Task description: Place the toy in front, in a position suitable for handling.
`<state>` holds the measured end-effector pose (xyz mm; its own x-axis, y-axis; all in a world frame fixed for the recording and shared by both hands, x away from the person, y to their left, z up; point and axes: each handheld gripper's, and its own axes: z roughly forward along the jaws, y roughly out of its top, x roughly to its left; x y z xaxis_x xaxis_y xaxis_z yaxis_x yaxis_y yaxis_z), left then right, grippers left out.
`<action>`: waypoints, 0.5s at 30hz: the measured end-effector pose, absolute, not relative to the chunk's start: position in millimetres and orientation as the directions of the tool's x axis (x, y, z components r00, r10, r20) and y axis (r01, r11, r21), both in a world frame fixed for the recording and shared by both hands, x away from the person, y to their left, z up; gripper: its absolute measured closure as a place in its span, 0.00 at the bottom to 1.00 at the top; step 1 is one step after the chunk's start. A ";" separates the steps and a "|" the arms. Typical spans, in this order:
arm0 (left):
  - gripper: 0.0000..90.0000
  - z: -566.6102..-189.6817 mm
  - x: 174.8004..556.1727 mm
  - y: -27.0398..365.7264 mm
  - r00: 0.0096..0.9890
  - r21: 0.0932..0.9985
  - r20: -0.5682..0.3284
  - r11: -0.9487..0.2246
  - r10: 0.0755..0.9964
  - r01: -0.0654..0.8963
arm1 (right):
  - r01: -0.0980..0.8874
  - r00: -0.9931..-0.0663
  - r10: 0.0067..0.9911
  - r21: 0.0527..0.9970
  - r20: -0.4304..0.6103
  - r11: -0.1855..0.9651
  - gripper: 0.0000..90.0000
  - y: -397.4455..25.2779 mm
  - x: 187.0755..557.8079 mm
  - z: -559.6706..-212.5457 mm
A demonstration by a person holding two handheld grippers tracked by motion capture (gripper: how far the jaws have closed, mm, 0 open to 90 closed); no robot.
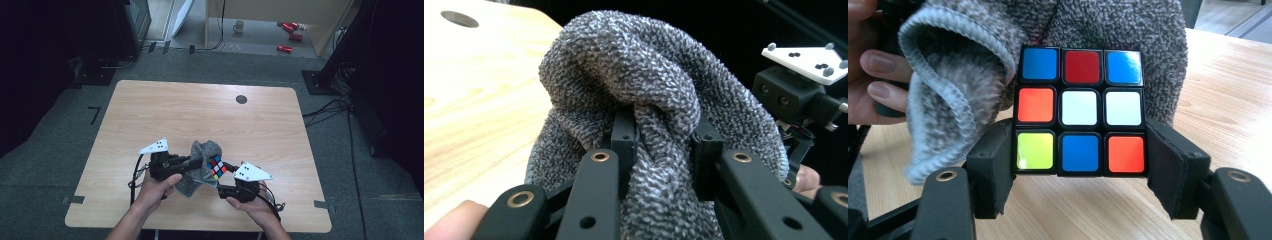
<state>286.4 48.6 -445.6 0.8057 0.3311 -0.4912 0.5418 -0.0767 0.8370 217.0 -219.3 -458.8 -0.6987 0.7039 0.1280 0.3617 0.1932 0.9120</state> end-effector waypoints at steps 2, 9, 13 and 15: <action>0.81 -449.9 289.7 51.9 0.790 0.827 -0.497 -0.078 0.360 0.556 | 0.355 -0.696 0.707 0.917 0.128 0.184 0.38 -221.2 216.8 -456.3; 0.78 -459.2 296.5 59.0 0.758 0.825 -0.431 -0.127 0.490 0.551 | 0.337 -0.670 0.729 0.933 0.140 0.130 0.38 -238.6 218.3 -444.6; 0.71 -461.4 298.6 59.5 0.767 0.828 -0.385 -0.175 0.513 0.533 | 0.332 -0.647 0.749 0.937 0.146 0.105 0.39 -249.8 219.3 -438.6; 0.66 -461.8 298.1 56.9 0.771 0.826 -0.348 -0.215 0.533 0.521 | 0.328 -0.644 0.751 0.939 0.145 0.100 0.39 -251.7 219.3 -437.3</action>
